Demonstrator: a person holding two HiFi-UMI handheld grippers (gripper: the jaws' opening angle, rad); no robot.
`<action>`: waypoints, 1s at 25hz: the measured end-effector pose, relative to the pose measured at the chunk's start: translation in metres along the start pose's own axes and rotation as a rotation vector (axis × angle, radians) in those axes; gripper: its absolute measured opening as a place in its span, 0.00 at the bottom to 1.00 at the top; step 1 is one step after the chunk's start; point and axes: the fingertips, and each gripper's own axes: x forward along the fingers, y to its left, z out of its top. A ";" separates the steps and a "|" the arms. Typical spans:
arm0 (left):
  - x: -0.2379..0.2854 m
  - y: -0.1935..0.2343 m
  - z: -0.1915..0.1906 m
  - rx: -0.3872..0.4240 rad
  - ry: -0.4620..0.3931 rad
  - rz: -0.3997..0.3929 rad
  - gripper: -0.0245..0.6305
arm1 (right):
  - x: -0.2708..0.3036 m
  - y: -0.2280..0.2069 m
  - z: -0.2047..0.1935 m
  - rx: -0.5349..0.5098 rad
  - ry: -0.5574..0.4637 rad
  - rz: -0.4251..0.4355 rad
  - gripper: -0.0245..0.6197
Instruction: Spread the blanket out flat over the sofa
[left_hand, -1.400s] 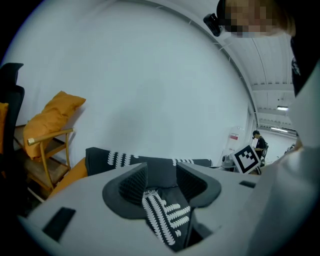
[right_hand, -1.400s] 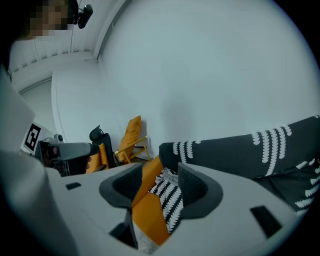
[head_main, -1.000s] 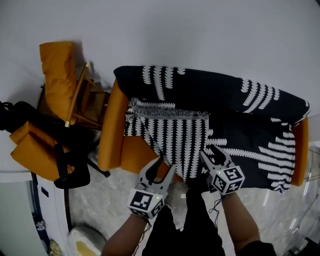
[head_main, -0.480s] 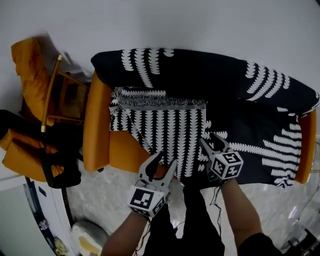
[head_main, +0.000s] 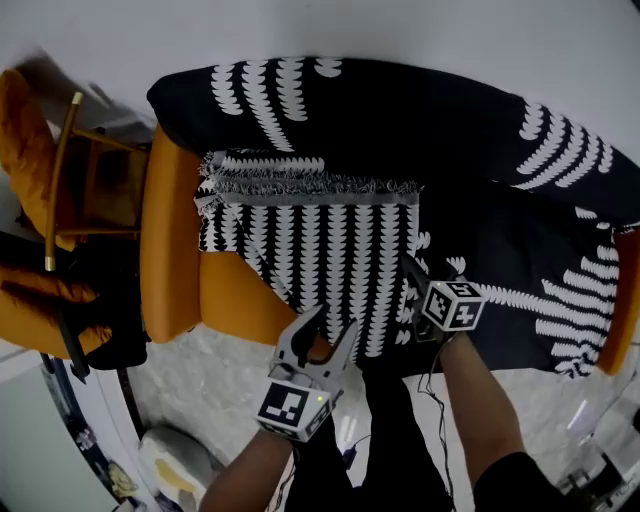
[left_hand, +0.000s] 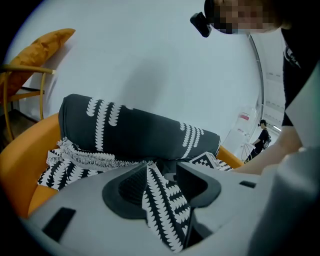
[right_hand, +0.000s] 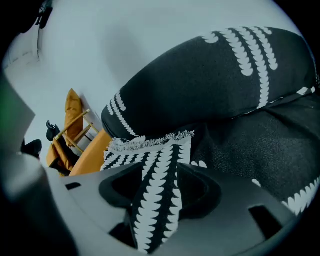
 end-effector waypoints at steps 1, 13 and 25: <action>0.001 0.001 -0.003 -0.012 0.004 -0.001 0.30 | 0.003 -0.005 -0.004 0.006 0.013 -0.010 0.39; 0.009 0.010 -0.017 -0.099 0.041 -0.002 0.30 | 0.038 -0.042 -0.020 0.150 0.074 -0.091 0.35; -0.005 0.003 -0.010 -0.091 -0.005 -0.019 0.30 | 0.008 -0.007 0.002 -0.092 0.053 -0.134 0.07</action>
